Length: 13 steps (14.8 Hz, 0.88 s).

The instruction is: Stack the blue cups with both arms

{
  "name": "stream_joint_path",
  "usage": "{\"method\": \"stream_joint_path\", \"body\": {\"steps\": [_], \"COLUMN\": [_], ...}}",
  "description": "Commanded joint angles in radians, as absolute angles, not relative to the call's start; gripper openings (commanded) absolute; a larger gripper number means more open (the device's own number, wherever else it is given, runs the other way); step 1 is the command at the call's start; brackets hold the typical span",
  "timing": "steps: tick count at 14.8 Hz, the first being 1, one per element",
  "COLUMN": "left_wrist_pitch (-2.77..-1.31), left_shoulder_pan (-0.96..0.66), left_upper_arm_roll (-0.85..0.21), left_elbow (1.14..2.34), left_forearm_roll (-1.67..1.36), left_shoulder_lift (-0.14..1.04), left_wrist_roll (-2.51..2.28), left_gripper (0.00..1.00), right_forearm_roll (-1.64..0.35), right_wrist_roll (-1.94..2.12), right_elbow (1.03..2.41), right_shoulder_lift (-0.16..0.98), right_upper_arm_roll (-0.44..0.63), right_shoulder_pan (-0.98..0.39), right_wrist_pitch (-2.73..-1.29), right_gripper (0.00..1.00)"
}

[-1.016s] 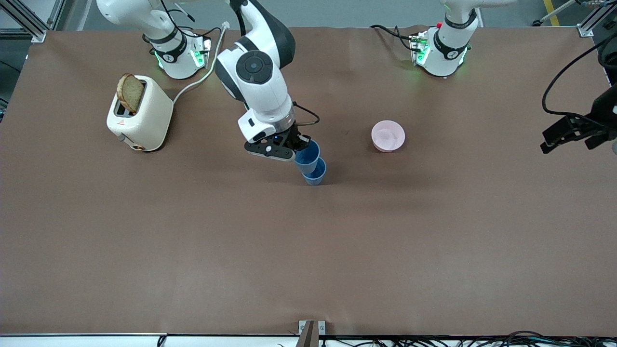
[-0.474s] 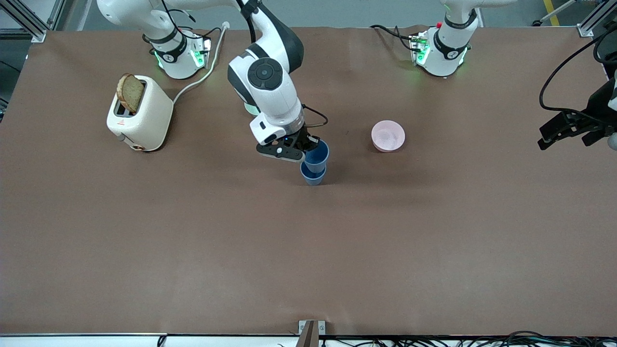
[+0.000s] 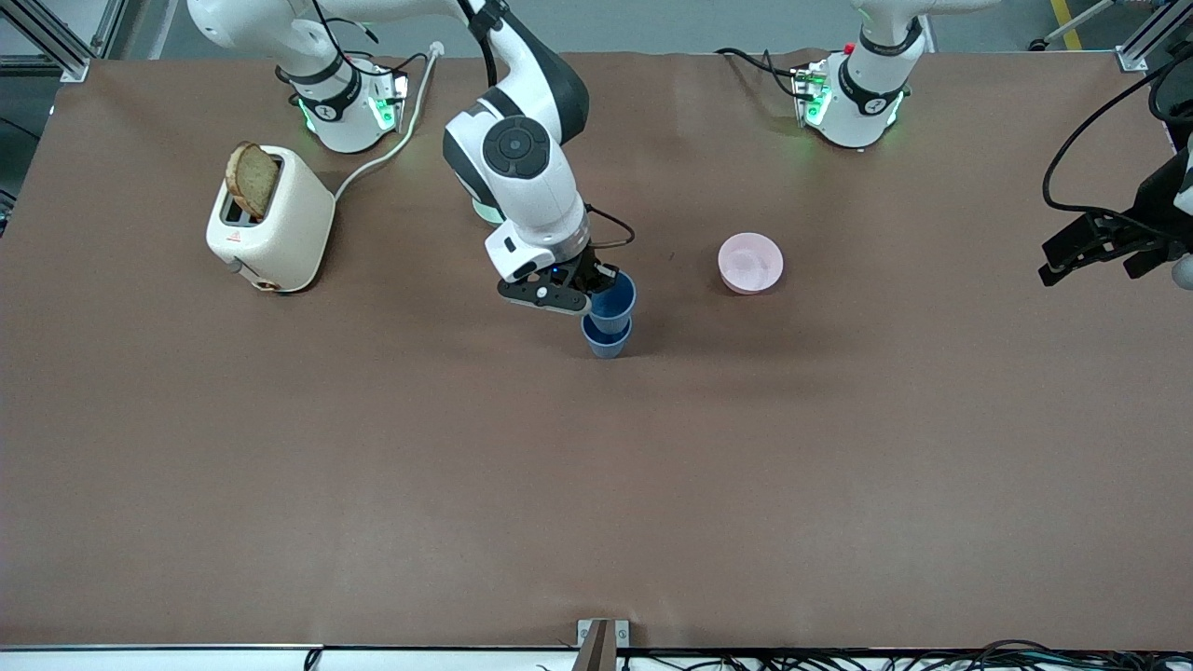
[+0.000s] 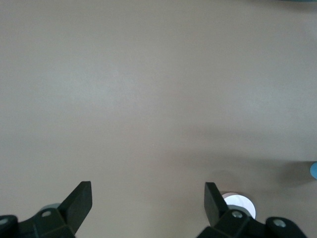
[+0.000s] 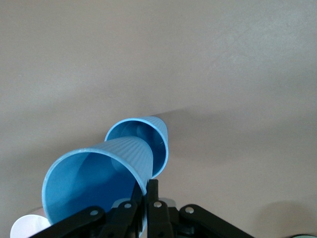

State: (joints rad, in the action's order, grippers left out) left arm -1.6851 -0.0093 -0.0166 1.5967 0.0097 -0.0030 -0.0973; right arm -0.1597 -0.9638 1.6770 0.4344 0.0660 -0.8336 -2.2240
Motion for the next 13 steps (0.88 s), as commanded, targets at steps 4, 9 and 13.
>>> {"method": "stream_joint_path", "body": {"steps": [4,9,13], "left_wrist_pitch": [-1.660,-1.660,-1.660], "left_shoulder_pan": [-0.009,-0.002,-0.002], "left_upper_arm_roll": [-0.031,-0.037,-0.038], "left_elbow": [1.568,1.568,1.560], "left_forearm_roll": [0.000,0.000,0.000], "left_shoulder_lift": [-0.006,-0.009,-0.012], "left_wrist_roll": [-0.083,-0.084,-0.084], "left_gripper": [1.00,1.00,1.00], "right_forearm_roll": [-0.170,-0.059,-0.011], "right_wrist_roll": [-0.960,-0.959,-0.861], "right_elbow": [1.683,1.667,1.672], "right_shoulder_lift": [0.443,0.422,0.289], "right_upper_arm_roll": [0.078,0.087,0.089], "right_shoulder_pan": [-0.847,-0.783,-0.666], "right_wrist_pitch": [-2.230,-2.226,-2.108], "right_gripper": [0.67,1.00,1.00]}}
